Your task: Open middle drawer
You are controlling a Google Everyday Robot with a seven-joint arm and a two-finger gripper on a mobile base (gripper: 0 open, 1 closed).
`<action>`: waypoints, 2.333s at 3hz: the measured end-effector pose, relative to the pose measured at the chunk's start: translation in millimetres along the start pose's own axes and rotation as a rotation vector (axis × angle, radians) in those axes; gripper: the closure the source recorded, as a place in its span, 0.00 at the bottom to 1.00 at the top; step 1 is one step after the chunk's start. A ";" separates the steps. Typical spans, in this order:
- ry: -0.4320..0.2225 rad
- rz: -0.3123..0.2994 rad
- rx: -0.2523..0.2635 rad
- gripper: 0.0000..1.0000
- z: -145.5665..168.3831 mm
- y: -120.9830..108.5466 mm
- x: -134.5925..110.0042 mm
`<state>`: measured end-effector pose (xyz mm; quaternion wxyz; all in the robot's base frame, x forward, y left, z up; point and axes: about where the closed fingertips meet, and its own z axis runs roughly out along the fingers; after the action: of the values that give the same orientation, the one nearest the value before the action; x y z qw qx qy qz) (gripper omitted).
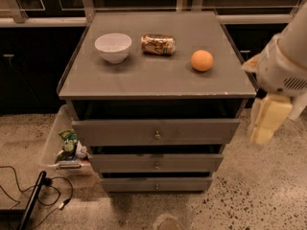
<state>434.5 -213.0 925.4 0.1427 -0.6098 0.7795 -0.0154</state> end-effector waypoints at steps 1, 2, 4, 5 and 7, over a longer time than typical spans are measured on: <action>-0.020 -0.062 -0.040 0.00 62.7 26.3 20.5; -0.058 -0.124 -0.068 0.00 132.8 46.7 52.7; -0.067 -0.157 -0.047 0.00 144.5 44.4 56.5; -0.078 -0.151 -0.078 0.00 186.2 43.6 61.2; -0.178 -0.170 -0.118 0.00 313.6 29.0 69.7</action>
Offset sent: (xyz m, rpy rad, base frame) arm -0.0285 -0.0400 -0.2470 0.0777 0.0193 0.2441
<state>467.7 -225.1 604.8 0.1734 -0.6800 0.7088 0.0723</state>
